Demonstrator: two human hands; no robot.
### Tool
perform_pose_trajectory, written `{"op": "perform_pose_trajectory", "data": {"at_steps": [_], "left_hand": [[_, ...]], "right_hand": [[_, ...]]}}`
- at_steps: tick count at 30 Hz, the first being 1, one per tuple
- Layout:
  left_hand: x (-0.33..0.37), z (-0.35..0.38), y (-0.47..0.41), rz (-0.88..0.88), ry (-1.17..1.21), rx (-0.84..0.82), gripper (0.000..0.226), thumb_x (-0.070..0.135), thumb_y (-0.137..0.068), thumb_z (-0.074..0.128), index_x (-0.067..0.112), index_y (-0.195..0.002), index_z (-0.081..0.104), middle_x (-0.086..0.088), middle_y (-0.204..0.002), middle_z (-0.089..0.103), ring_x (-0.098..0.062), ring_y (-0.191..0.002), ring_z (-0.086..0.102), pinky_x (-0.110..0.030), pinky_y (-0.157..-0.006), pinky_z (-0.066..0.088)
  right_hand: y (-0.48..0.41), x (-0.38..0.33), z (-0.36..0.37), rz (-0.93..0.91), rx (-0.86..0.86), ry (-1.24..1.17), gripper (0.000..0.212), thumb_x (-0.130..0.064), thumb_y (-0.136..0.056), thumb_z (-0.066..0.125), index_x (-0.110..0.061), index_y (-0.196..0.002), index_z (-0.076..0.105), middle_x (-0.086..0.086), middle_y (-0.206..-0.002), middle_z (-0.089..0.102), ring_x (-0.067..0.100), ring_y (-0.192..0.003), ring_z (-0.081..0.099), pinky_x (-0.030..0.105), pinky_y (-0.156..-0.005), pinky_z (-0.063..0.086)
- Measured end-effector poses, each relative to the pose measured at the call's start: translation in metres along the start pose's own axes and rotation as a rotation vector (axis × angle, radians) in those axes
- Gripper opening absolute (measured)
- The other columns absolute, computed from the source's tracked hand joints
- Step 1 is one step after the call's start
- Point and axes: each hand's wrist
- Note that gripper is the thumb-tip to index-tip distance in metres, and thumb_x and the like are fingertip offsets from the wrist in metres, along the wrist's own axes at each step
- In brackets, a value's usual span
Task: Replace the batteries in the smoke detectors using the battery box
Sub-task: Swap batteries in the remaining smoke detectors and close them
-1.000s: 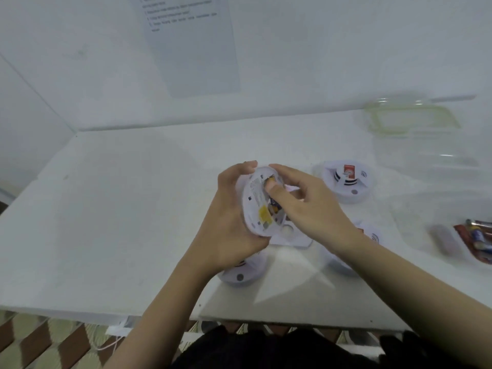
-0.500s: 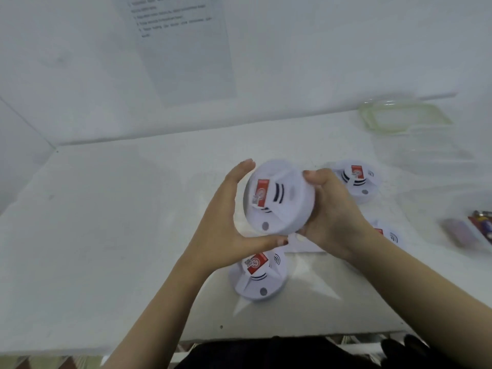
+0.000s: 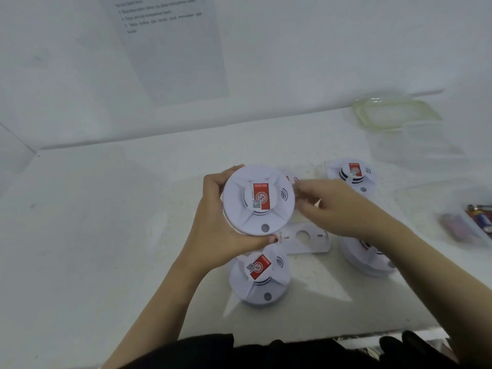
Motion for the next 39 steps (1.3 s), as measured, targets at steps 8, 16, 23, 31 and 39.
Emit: {"op": "perform_pose_trajectory", "data": {"at_steps": [8, 16, 23, 31, 39], "left_hand": [[-0.010, -0.006, 0.000, -0.018, -0.009, 0.091, 0.098, 0.022, -0.040, 0.094, 0.032, -0.118, 0.036, 0.014, -0.131, 0.049, 0.002, -0.120, 0.052, -0.010, -0.089, 0.045], [-0.012, -0.011, -0.001, -0.001, -0.028, 0.124, 0.099, 0.036, -0.037, 0.089, 0.027, -0.121, 0.038, 0.009, -0.131, 0.051, -0.002, -0.120, 0.054, -0.014, -0.091, 0.047], [-0.015, -0.011, -0.003, 0.041, -0.059, 0.141, 0.095, 0.030, -0.038, 0.093, 0.040, -0.113, 0.034, 0.026, -0.122, 0.051, 0.002, -0.114, 0.056, -0.009, -0.087, 0.045], [-0.007, -0.005, -0.005, 0.113, 0.002, 0.145, 0.084, 0.039, -0.043, 0.084, 0.034, -0.110, 0.034, 0.041, -0.112, 0.048, 0.006, -0.109, 0.056, -0.007, -0.083, 0.045], [-0.005, 0.008, -0.008, 0.168, 0.140, 0.128, 0.091, 0.040, -0.049, 0.086, 0.021, -0.120, 0.033, 0.020, -0.127, 0.046, 0.001, -0.118, 0.052, -0.012, -0.091, 0.044]], "right_hand": [[0.010, 0.018, 0.014, -0.131, -0.217, 0.712, 0.064, -0.064, -0.069, 0.063, -0.032, -0.123, 0.053, -0.015, -0.115, 0.058, 0.011, -0.105, 0.047, 0.031, -0.094, 0.030], [0.008, 0.037, 0.014, -0.117, -0.174, 0.539, 0.054, -0.059, -0.068, 0.063, -0.029, -0.113, 0.054, -0.013, -0.106, 0.053, 0.010, -0.100, 0.046, 0.029, -0.093, 0.033], [0.011, 0.031, -0.008, -0.019, -0.054, -0.025, 0.043, -0.030, -0.070, 0.076, -0.032, -0.107, 0.055, -0.022, -0.103, 0.055, -0.005, -0.097, 0.050, 0.016, -0.082, 0.044], [0.008, 0.034, 0.004, -0.029, -0.139, 0.326, 0.064, -0.036, -0.071, 0.069, -0.033, -0.131, 0.047, -0.011, -0.114, 0.052, 0.009, -0.104, 0.046, 0.025, -0.092, 0.038], [0.008, 0.023, 0.017, -0.057, 0.018, -0.422, 0.038, -0.050, -0.085, 0.052, -0.033, -0.118, 0.059, -0.010, -0.111, 0.067, 0.004, -0.102, 0.060, 0.033, -0.087, 0.048]]}}
Point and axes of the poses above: each hand's wrist, its own y-axis away from the middle knuckle, its own z-axis out of the palm, x = y × z
